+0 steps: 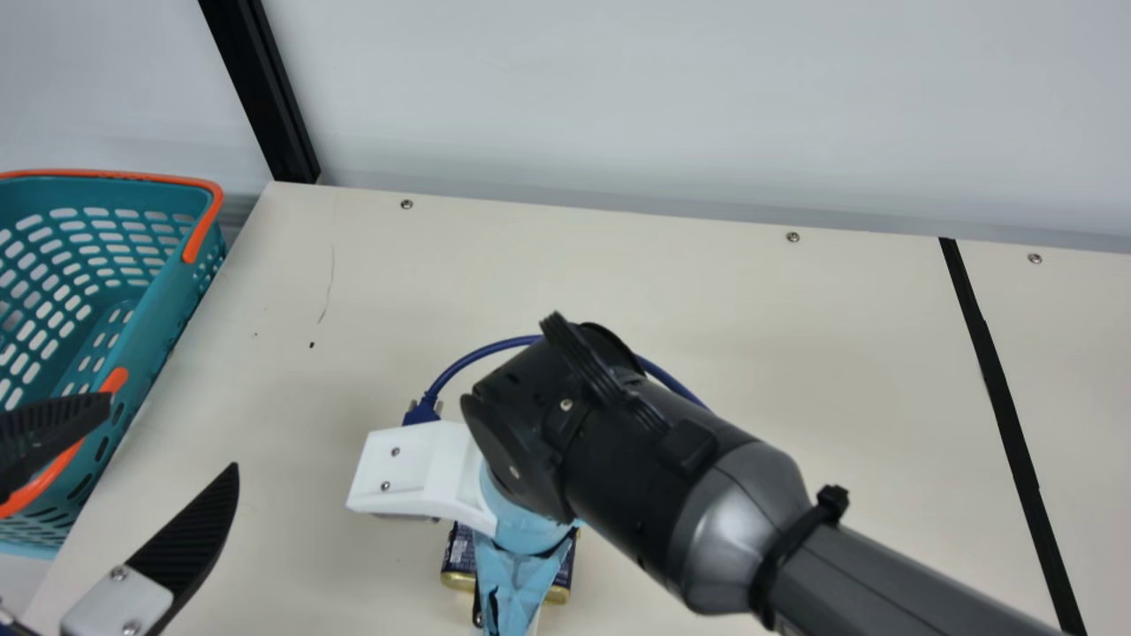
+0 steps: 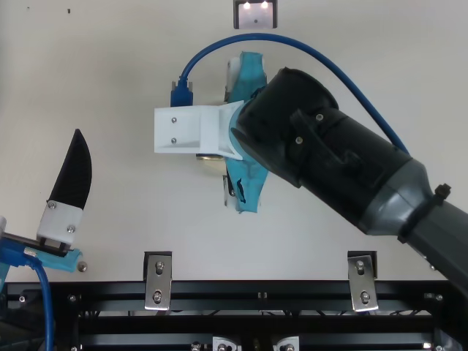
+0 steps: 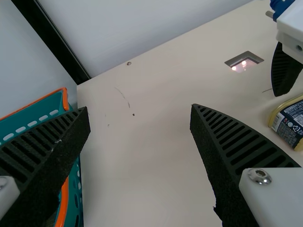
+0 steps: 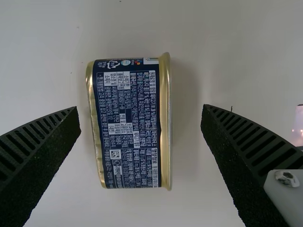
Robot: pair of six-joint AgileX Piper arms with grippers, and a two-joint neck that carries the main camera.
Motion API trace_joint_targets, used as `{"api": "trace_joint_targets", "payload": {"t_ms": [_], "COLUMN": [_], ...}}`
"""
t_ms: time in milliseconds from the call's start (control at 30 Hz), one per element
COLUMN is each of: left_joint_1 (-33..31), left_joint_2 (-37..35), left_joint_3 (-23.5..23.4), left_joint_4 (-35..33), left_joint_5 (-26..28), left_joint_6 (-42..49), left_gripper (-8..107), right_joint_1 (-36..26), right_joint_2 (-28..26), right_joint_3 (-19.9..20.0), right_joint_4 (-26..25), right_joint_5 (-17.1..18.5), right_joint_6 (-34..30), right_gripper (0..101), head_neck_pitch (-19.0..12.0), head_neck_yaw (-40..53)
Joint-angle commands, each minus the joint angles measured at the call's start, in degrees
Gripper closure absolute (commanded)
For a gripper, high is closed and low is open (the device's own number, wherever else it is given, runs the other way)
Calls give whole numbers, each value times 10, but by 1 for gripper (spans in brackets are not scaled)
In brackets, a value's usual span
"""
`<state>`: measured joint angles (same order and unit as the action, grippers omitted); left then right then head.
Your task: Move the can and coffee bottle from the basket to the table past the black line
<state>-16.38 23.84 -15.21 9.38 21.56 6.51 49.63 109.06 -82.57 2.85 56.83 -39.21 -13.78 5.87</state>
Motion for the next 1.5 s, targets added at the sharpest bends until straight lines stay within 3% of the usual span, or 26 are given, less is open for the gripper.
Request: {"api": "trace_joint_targets", "payload": {"t_ms": [0, 33, 100, 367, 900, 1133, 1467], "left_joint_1": [0, 0, 0, 0, 0, 0, 0], "left_joint_2": [0, 0, 0, 0, 0, 0, 0], "left_joint_3": [0, 0, 0, 0, 0, 0, 0], "left_joint_4": [0, 0, 0, 0, 0, 0, 0], "left_joint_5": [0, 0, 0, 0, 0, 0, 0], "left_joint_6": [0, 0, 0, 0, 0, 0, 0], "left_gripper": [9, 9, 9, 9, 9, 9, 9], "right_joint_1": [0, -1, -2, -8, -49, -102, -216], "right_joint_2": [2, 3, 5, -19, -93, -140, -234], "right_joint_3": [3, 4, 6, 9, -49, -13, 78], "right_joint_4": [0, -1, -3, -2, -5, -7, -18], "right_joint_5": [-2, -3, -6, -4, 80, 88, 90], "right_joint_6": [0, 1, 4, 28, 103, 135, 155], "right_gripper": [0, 19, 101, 101, 101, 101, 101], "head_neck_pitch": [-2, -2, -2, -2, -3, -1, -3], "head_neck_yaw": [-6, -6, -6, -6, -18, -80, -222]}}
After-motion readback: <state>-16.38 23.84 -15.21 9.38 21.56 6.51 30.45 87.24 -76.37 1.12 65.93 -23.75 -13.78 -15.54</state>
